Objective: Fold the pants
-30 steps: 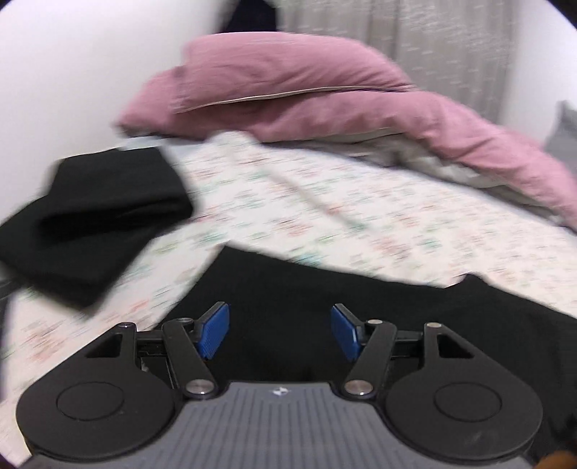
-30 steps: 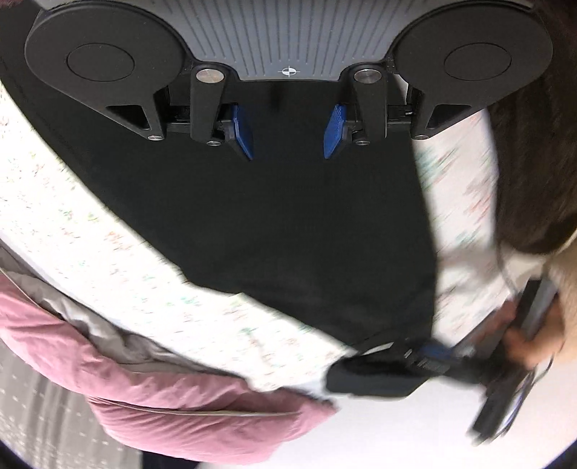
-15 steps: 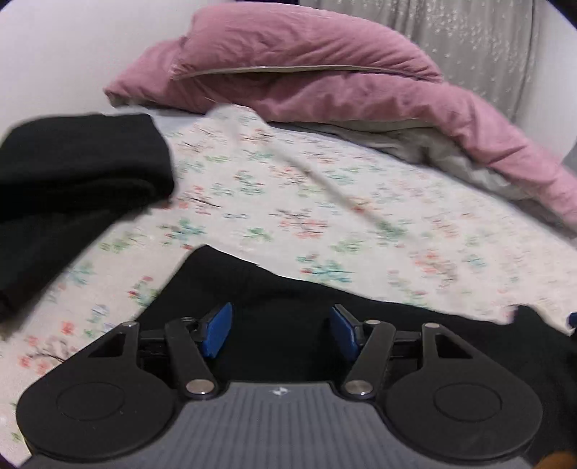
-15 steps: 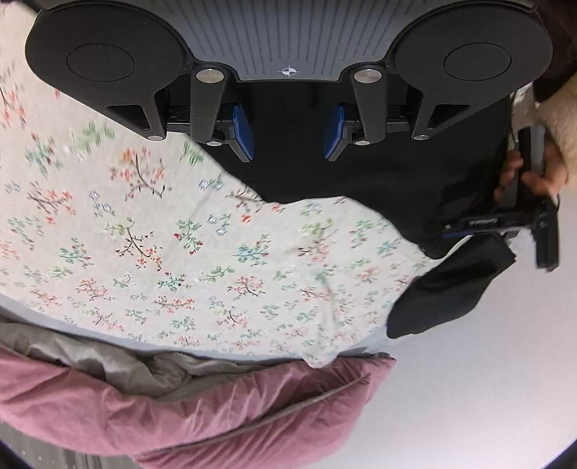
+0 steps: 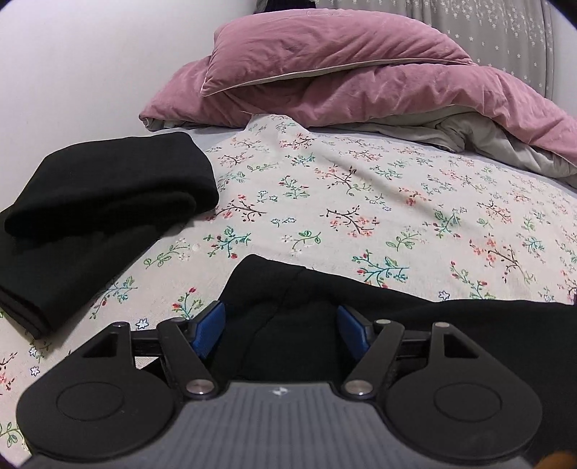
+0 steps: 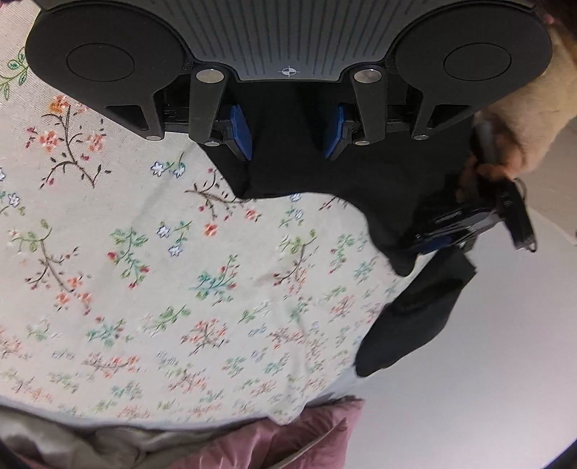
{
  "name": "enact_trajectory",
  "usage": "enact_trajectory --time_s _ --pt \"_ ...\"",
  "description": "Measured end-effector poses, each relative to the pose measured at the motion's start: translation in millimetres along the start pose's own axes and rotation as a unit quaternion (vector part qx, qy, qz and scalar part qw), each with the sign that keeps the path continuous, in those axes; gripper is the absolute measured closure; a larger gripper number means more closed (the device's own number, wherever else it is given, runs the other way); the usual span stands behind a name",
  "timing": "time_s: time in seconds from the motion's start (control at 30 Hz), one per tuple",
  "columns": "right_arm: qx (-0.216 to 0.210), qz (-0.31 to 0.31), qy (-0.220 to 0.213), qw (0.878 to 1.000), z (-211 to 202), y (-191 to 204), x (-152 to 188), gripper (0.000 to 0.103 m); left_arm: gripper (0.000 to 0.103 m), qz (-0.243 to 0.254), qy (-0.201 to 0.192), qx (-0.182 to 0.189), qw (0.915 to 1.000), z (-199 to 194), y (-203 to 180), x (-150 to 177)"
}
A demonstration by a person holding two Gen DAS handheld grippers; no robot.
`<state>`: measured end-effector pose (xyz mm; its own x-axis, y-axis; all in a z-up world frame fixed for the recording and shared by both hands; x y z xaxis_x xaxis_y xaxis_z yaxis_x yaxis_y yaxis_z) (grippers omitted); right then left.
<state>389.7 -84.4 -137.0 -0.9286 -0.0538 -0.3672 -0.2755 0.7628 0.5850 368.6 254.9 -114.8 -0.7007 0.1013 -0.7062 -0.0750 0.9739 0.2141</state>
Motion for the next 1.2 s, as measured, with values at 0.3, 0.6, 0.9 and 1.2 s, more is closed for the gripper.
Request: enact_trajectory --time_s 0.3,0.6,0.9,1.2 --pt "-0.028 -0.003 0.026 0.999 -2 -14 -10 0.059 0.009 0.000 0.001 -0.001 1.0000 3 -3 -1" --pt "-0.047 0.040 0.004 0.998 22 -16 -18 0.094 0.007 -0.006 0.001 0.000 1.0000 5 -1 -2" --pt "0.075 0.027 -0.103 0.991 8 -33 -36 0.095 0.000 -0.010 0.003 -0.025 0.9996 9 2 0" --pt "0.157 -0.002 -0.167 0.973 -75 -23 20 0.091 0.005 -0.018 -0.047 -0.006 0.9987 -28 -5 -20"
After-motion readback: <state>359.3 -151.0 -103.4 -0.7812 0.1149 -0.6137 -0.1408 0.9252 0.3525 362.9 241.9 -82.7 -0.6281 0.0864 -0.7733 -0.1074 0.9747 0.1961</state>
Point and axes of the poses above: each gripper's, at about its wrist camera, not at the fingertips, and z roughly the way its jaws point, y to its left, x to its underside, the point moved 10 cm from there along z, roughly the way its jaws point, and after that the axes turned 10 degrees about z, right-handed, at the moved point
